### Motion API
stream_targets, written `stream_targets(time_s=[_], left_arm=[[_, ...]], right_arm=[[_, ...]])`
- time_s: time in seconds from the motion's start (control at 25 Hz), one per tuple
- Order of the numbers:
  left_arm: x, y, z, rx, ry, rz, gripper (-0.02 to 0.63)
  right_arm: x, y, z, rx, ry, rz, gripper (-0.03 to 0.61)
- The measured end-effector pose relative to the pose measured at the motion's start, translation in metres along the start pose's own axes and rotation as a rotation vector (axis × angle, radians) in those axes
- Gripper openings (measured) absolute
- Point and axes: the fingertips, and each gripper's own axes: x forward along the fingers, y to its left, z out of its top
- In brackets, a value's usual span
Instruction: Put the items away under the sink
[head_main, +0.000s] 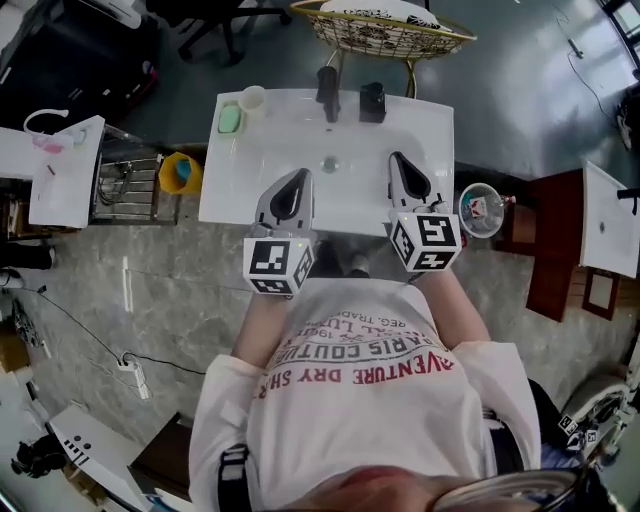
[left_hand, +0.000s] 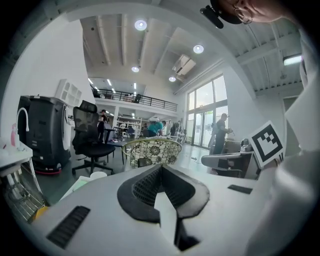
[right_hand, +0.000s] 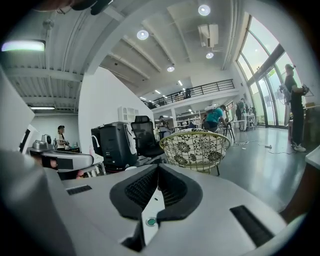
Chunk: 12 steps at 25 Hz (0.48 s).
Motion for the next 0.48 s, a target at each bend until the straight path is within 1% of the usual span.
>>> stream_targets(time_s=[0.16, 0.28, 0.4, 0.48], left_arm=[[0.034, 0.029, -0.006, -0.033, 0.018, -0.035, 0.023], [0.059, 0.047, -0.006, -0.034, 0.042, -0.092, 0.023], [0.083, 0.063, -0.007, -0.035, 0.05, -0.137, 0.023], [0.098, 0.072, -0.013, -0.058, 0.074, -0.164, 0.023]], right_arm=[[0.032, -0.007, -0.006, -0.001, 0.028, -0.049, 0.025], [0.053, -0.006, -0.012, 0.001, 0.052, -0.096, 0.025], [0.075, -0.008, -0.014, -0.005, 0.05, -0.149, 0.025], [0.089, -0.013, -0.017, 0.008, 0.043, -0.18, 0.025]])
